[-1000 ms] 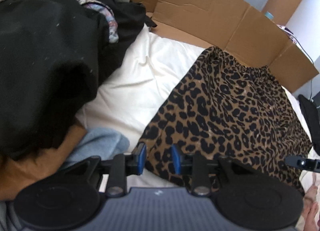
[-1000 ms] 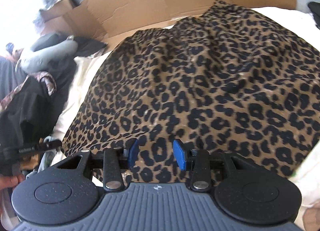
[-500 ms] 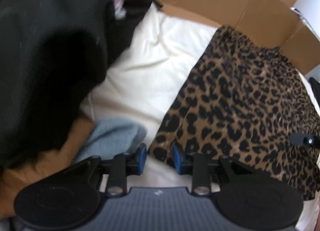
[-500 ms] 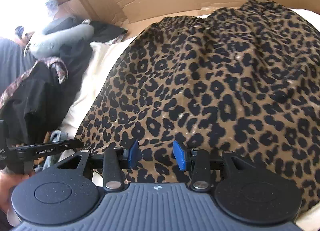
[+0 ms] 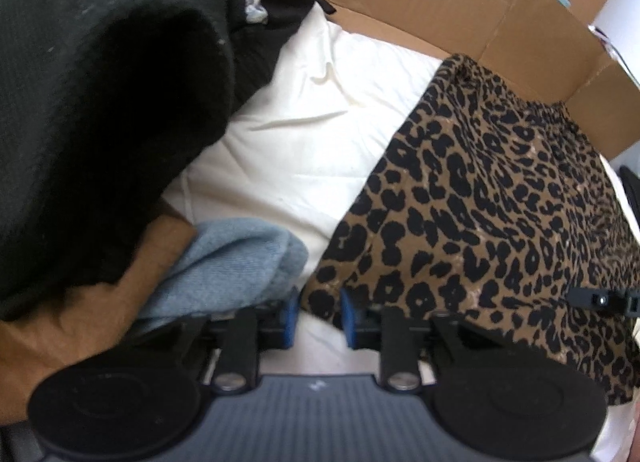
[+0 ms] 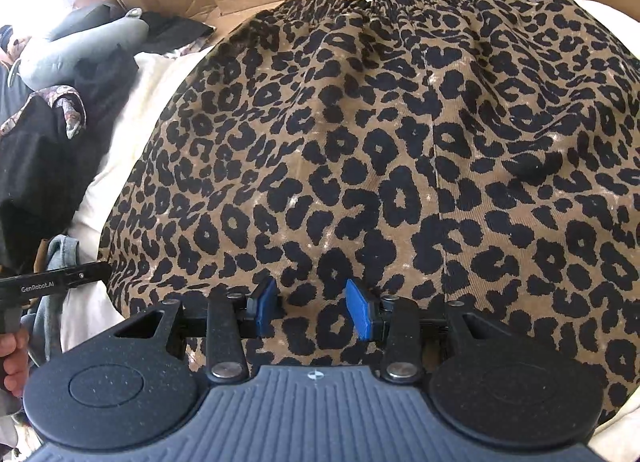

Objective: Fold clothes

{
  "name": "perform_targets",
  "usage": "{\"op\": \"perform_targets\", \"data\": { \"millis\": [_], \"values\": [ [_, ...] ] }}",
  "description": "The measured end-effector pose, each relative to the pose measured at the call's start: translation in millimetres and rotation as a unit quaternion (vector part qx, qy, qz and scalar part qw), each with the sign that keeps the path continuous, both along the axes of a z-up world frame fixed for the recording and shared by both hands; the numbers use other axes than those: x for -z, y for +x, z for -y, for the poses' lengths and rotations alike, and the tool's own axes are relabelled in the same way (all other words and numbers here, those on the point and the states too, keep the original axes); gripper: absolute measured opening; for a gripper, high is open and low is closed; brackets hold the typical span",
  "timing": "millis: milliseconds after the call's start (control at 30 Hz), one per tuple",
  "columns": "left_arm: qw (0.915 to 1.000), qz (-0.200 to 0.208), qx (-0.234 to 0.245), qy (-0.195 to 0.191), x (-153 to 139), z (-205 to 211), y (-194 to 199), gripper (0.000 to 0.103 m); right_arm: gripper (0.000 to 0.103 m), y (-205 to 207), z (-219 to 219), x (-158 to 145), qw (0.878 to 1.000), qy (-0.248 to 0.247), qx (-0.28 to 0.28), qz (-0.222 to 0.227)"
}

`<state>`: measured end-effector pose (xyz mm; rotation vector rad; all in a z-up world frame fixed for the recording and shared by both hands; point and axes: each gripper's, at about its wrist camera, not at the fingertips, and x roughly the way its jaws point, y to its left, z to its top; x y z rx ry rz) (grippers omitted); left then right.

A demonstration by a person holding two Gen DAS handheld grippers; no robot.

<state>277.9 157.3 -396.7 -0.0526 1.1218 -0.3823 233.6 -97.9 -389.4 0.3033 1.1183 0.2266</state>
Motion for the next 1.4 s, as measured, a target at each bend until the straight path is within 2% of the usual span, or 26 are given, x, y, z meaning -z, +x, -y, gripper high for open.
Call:
{"op": "perform_targets", "data": {
  "millis": [167,400,500,600,700,800,833,967,1133,1200,1300,1400],
  "values": [
    [0.9999,0.014,0.007,0.006,-10.8,5.4,-5.6,0.01,0.046,0.0,-7.0,-9.8,1.0,0.006,-0.012,0.016],
    [0.9997,0.022,-0.001,-0.006,-18.0,1.4,-6.7,0.013,0.046,1.5,-17.9,-21.9,0.999,0.015,-0.029,0.037],
    [0.9996,0.027,-0.005,-0.002,-13.2,-0.6,-4.4,0.031,0.046,6.3,-26.0,-22.0,0.998,0.017,-0.038,0.043],
    [0.9999,0.015,0.001,0.002,0.0,-1.7,-0.7,0.034,0.046,11.2,-34.2,-22.2,0.998,0.02,-0.046,0.049],
    [0.9997,0.023,0.007,-0.008,4.0,-0.9,0.0,0.036,0.046,16.0,-42.3,-22.3,0.997,0.023,-0.055,0.055],
    [0.9996,0.021,0.006,-0.021,5.1,-0.8,1.7,0.03,0.046,20.8,-50.4,-22.5,0.996,0.025,-0.063,0.061],
    [0.9995,0.019,0.006,-0.025,5.4,-0.9,2.3,0.022,0.046,27.1,-52.0,-23.9,0.996,0.025,-0.064,0.064],
    [0.9991,0.014,0.007,-0.04,4.9,-1.5,3.1,0.01,0.046,59.4,-55.0,-32.4,0.994,0.018,-0.071,0.083],
    [0.9987,0.024,0.006,-0.043,-2.0,0.9,-0.8,0.008,0.047,95.6,-62.0,-38.5,0.995,0.035,-0.06,0.072],
    [0.9986,0.025,0.003,-0.047,-3.8,0.5,-0.7,0.008,0.053,108.7,-67.1,-38.3,0.995,0.039,-0.061,0.069],
    [0.9982,0.022,-0.003,-0.055,-6.2,-1.1,-0.1,0.007,0.054,128.1,-75.9,-32.7,0.995,0.048,-0.06,0.063],
    [0.9966,0.006,-0.024,-0.079,-5.3,-7.4,3.7,0.007,0.054,147.5,-84.8,-16.1,0.995,0.071,-0.049,0.047]
  ]
}}
